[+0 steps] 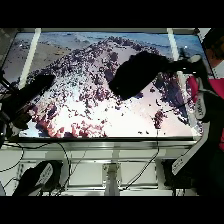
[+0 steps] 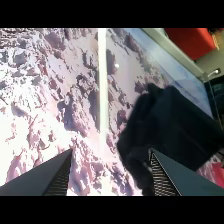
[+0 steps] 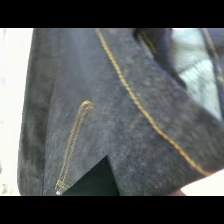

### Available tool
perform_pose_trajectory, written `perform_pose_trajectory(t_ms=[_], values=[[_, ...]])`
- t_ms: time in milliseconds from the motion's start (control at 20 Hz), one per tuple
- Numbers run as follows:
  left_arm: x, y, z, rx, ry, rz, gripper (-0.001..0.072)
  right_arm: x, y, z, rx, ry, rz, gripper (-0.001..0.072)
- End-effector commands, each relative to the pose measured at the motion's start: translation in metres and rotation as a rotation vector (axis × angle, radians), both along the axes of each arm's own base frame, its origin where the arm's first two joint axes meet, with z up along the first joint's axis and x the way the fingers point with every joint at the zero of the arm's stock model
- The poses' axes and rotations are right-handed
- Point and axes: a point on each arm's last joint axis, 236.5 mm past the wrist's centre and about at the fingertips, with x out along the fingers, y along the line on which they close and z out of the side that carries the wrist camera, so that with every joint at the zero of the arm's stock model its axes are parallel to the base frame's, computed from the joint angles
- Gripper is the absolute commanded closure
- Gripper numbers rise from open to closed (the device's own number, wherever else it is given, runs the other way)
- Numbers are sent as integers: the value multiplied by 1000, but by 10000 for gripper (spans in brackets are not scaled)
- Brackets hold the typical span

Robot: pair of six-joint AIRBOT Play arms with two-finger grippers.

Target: Fold the clothes and pants, and hang the long-sleeved shirts on hangers.

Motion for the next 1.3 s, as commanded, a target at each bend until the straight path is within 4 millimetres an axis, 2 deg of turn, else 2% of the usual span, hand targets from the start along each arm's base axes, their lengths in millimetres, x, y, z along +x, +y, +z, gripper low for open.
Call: perform_pose_trajectory(t_ms=[0,100,200,300,400,600,800,850,900,950,1100,1150,1250], values=[[0,-1,3,-13,-5,1,153,-31,-113,25,-78,14,-148,698],[1,-1,3,-14,-5,2,153,-52,-170,36,-90,13,-235,698],[1,-1,3,-16,-4,3,153,-85,-219,34,-92,45,-282,698],[1,-1,3,-17,-4,3,154,-118,-254,34,-92,66,-294,698],[1,-1,5,-30,-8,5,154,-149,-287,43,-98,71,-329,698],[3,-3,15,-97,-27,16,153,-203,-345,86,-123,38,-445,698],[4,-3,18,-112,-32,19,154,-240,-387,144,-224,-49,-550,698],[4,-3,18,-111,-32,18,153,-251,-397,152,-257,-54,-584,698],[4,-3,18,-111,-32,18,153,-264,-403,154,-278,-34,-600,698],[4,-3,18,-111,-32,18,153,-281,-406,145,-287,25,-606,698],[4,-3,18,-112,-32,18,153,-334,-404,102,-292,270,-599,696],[4,-3,18,-111,-32,18,153,-348,-403,89,-283,341,-610,696],[4,-3,18,-111,-32,18,154,-362,-397,69,-261,423,-600,695]])
